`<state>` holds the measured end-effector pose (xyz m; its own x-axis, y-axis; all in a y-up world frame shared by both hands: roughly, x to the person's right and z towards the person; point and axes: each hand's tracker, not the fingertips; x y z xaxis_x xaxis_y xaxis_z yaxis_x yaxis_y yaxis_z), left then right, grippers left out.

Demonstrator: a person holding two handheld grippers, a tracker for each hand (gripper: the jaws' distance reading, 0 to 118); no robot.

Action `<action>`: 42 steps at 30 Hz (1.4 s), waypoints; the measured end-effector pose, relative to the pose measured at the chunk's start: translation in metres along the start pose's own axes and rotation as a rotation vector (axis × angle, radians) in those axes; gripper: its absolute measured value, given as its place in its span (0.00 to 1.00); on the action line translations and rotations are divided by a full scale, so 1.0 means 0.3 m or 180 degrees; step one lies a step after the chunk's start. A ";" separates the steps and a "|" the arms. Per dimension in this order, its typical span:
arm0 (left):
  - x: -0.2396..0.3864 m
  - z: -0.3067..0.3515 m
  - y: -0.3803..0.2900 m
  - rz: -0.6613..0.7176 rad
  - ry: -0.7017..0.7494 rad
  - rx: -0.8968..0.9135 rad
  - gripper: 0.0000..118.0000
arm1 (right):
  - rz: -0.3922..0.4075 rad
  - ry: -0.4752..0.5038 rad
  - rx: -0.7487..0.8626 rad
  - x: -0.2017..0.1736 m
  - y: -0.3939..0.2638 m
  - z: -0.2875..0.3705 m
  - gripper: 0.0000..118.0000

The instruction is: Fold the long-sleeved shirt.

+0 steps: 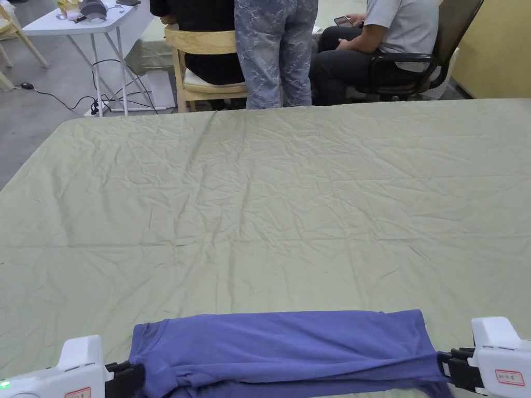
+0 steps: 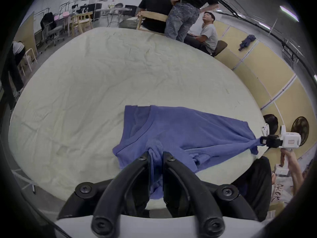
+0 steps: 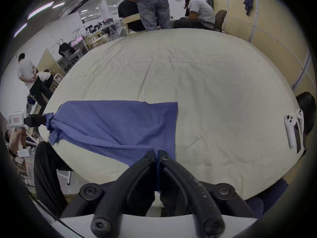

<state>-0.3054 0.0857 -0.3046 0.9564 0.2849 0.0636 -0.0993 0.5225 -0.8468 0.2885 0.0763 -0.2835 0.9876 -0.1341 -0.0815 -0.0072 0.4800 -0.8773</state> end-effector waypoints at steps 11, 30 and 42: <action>-0.030 -0.047 -0.030 -0.0044 0.0125 -0.0243 0.10 | 0.0032 -0.0123 -0.0281 0.004 -0.019 -0.053 0.05; 0.152 0.236 0.015 -0.0277 0.0403 0.0952 0.33 | 0.0229 -0.0267 0.1125 -0.266 0.053 0.268 0.38; 0.227 0.256 -0.087 -0.0432 0.0301 0.0872 0.00 | 0.0253 -0.0086 0.1199 -0.389 -0.019 0.259 0.00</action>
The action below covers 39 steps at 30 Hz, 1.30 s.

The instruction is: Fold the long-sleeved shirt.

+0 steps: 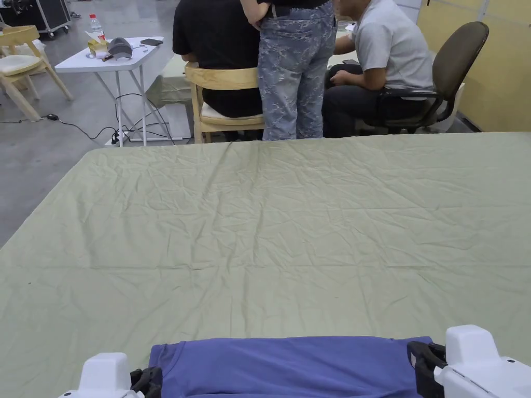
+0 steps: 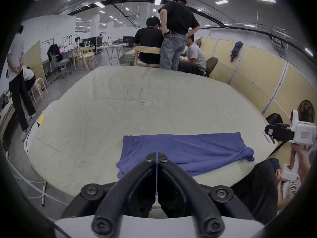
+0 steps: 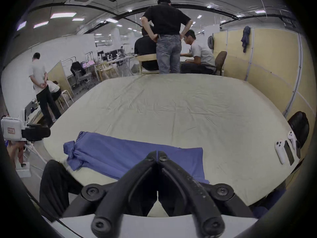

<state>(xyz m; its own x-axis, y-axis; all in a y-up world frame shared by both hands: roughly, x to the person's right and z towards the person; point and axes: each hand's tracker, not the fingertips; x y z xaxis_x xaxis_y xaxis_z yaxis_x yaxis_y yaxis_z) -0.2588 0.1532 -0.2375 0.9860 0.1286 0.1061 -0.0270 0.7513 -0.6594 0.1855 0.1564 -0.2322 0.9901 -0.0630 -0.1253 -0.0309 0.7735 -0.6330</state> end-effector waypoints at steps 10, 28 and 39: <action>-0.245 -0.049 0.098 0.0646 -0.0935 -0.0463 0.00 | 0.0070 0.0030 -0.0101 0.001 0.013 -0.011 0.00; -0.667 -0.567 0.009 0.1095 -0.1645 -0.1405 0.75 | 0.0115 -0.0023 -0.0545 -0.085 0.040 -0.159 0.00; -0.721 -0.721 -0.065 0.1585 -0.2337 -0.1308 0.75 | 0.0222 -0.0023 -0.0682 -0.123 0.065 -0.231 0.00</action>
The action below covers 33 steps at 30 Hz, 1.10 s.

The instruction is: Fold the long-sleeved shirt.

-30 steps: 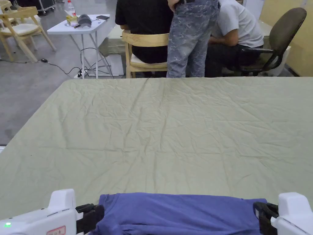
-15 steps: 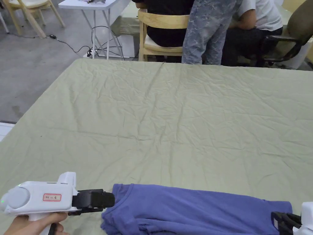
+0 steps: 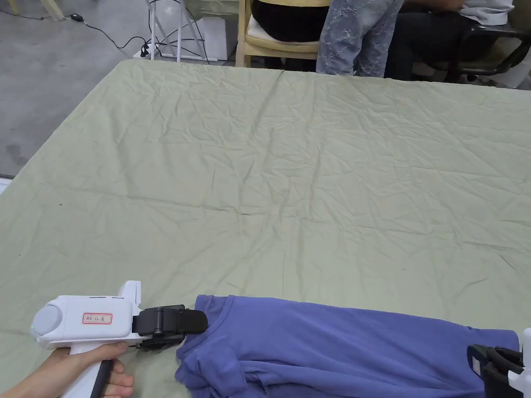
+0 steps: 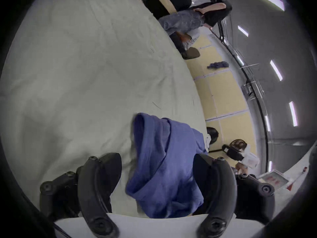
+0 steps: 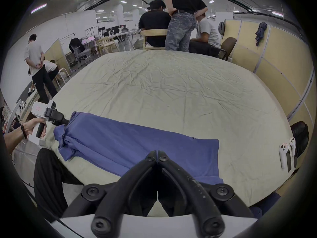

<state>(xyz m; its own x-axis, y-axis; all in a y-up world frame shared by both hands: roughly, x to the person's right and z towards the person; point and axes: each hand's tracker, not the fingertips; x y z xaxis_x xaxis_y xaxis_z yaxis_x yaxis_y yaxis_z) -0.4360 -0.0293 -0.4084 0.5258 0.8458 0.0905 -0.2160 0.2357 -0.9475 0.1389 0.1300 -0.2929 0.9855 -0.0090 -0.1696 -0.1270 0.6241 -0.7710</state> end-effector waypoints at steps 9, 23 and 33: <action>0.112 -0.224 0.050 -0.0154 -0.0164 -0.0403 0.75 | -0.0057 0.0007 -0.0024 0.012 -0.011 -0.004 0.00; 0.226 -0.298 -0.015 -0.0542 0.0548 -0.0459 0.15 | -0.0280 0.0040 0.0052 0.076 -0.046 0.004 0.01; 0.249 -0.138 0.092 -0.0794 0.1147 -0.0447 0.14 | -0.0428 0.0091 0.0143 0.126 -0.061 0.022 0.00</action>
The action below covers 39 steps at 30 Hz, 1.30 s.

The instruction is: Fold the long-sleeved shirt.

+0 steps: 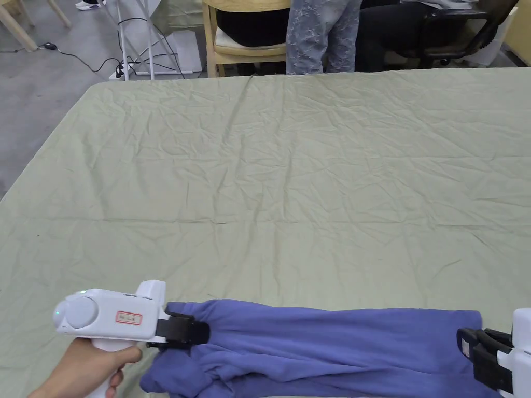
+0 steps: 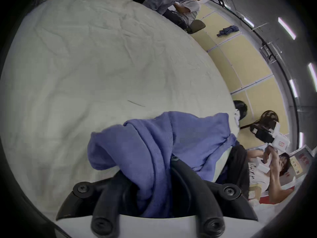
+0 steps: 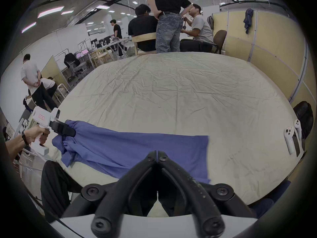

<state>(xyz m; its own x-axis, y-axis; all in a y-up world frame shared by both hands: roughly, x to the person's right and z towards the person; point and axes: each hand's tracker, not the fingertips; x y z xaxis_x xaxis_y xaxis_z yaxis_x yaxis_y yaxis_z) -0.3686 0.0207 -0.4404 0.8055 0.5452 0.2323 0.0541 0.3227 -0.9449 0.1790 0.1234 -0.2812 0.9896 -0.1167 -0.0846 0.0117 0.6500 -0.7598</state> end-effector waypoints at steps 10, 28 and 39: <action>0.047 0.108 0.004 0.0172 0.0600 -0.0083 0.14 | -0.0162 0.0044 0.0016 0.054 -0.037 0.003 0.00; 0.651 -0.196 0.177 0.0099 0.0050 -0.0547 0.14 | -0.0733 0.0075 0.0178 0.258 -0.147 0.040 0.00; 0.935 -0.522 0.260 -0.0012 -0.0205 -0.0776 0.14 | -0.0957 -0.0054 0.0206 0.363 -0.187 0.057 0.00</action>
<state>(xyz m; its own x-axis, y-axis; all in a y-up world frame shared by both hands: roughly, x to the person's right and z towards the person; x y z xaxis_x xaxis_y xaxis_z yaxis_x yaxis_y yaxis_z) -0.0458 0.0776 -0.4851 0.7661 0.5950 0.2428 0.2041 0.1330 -0.9699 0.2886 0.0870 -0.2369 0.9426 -0.2989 0.1490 0.3130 0.6348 -0.7065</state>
